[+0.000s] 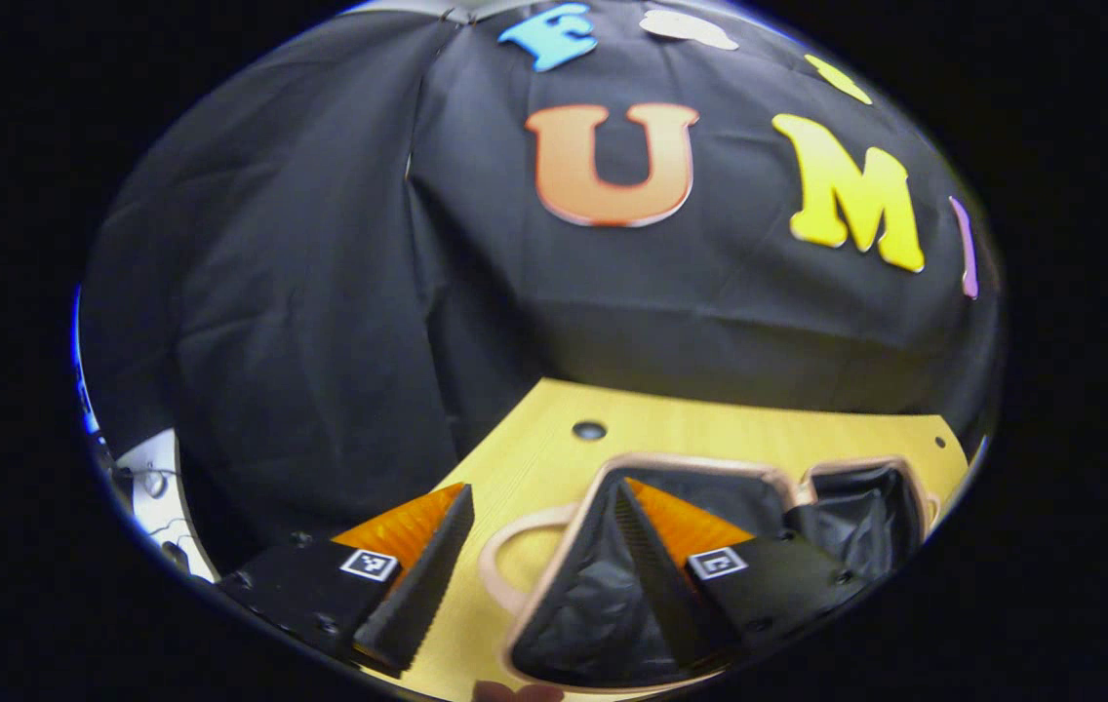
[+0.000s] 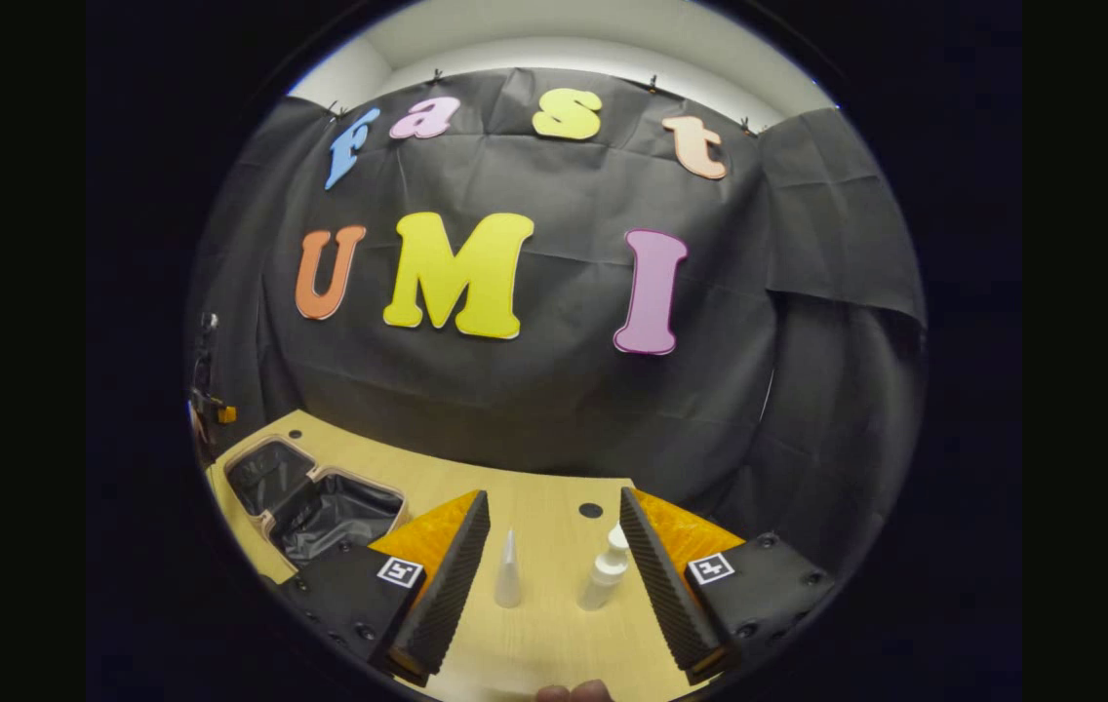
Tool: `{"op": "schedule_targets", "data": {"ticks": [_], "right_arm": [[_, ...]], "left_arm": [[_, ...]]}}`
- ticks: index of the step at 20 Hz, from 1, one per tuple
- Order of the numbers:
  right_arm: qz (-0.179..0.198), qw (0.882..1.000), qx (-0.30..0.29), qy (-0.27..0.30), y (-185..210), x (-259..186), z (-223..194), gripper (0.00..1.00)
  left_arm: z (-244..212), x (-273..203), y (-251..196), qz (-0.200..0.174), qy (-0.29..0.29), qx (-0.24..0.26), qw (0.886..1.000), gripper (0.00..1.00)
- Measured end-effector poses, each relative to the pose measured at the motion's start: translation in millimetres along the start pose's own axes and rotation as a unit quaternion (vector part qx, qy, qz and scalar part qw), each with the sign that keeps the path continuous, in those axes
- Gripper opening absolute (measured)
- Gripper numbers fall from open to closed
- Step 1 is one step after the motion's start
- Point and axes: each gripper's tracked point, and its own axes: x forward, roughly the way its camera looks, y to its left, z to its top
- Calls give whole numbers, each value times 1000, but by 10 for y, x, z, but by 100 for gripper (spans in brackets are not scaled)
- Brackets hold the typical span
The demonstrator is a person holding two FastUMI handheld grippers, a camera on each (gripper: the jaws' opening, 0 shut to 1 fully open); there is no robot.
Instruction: First open the suitcase, pack the skin care products into it, and then close the suitcase.
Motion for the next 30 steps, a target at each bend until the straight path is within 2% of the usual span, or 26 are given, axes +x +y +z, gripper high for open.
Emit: {"op": "schedule_targets", "data": {"ticks": [1,4,9,10,13,15,16,20,23,27,30], "right_arm": [[-1,1000,9,-3,-63,18,5,80],[9,999,35,-10,-224,44,10,80],[13,999,51,-4,-624,72,-140,79],[16,999,50,-3,-698,52,-162,80],[17,999,39,2,-943,12,-242,79],[16,999,36,7,-1101,-4,-300,81],[16,999,35,9,-1167,-9,-321,81],[6,999,34,23,-1459,-32,-456,80],[1,999,32,37,-1640,-90,-559,80],[-13,998,16,64,-1870,-177,-762,80],[-30,996,18,82,-2058,-224,-886,80]], "left_arm": [[157,-136,-234,-8,-15,5,1000,99],[515,-544,-976,-23,-53,6,998,100],[329,-1240,-2329,-77,-51,16,996,100],[299,-1348,-2510,-73,-56,18,996,100],[93,-1686,-3125,-97,-49,7,994,100],[-63,-1816,-3509,-124,-33,12,992,100],[-157,-1890,-3731,-149,-24,9,989,100],[-564,-2051,-4551,-215,15,21,976,100],[-888,-2051,-5086,-249,33,30,967,100],[-1393,-1957,-5559,-272,70,38,959,100],[-1674,-1793,-5748,-277,93,42,956,100]]}}
